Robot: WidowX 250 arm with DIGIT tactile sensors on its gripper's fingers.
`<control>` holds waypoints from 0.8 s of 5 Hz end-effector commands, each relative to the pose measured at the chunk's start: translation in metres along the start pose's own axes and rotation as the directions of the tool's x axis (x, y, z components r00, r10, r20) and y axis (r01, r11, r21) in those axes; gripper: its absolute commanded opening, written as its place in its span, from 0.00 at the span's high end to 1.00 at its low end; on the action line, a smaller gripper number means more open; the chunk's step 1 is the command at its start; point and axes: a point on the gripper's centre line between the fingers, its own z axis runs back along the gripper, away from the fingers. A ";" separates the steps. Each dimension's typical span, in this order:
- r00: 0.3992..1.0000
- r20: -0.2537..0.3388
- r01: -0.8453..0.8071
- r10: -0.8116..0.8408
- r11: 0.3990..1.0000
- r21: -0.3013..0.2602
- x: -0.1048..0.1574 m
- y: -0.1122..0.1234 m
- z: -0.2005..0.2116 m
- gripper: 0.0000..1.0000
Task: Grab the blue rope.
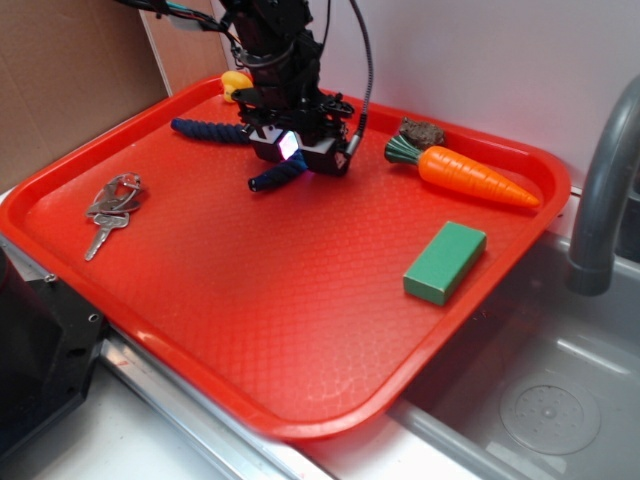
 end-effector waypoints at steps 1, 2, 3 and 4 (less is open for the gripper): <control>0.993 -0.089 -0.084 0.084 0.996 -0.005 -0.040 0.019 0.062 1.00; 1.000 -0.007 -0.009 0.009 1.000 -0.011 -0.063 0.005 0.113 1.00; 0.996 0.078 0.041 -0.040 0.999 -0.003 -0.074 -0.002 0.161 1.00; 0.993 0.115 -0.023 0.017 0.998 0.052 -0.071 -0.009 0.179 1.00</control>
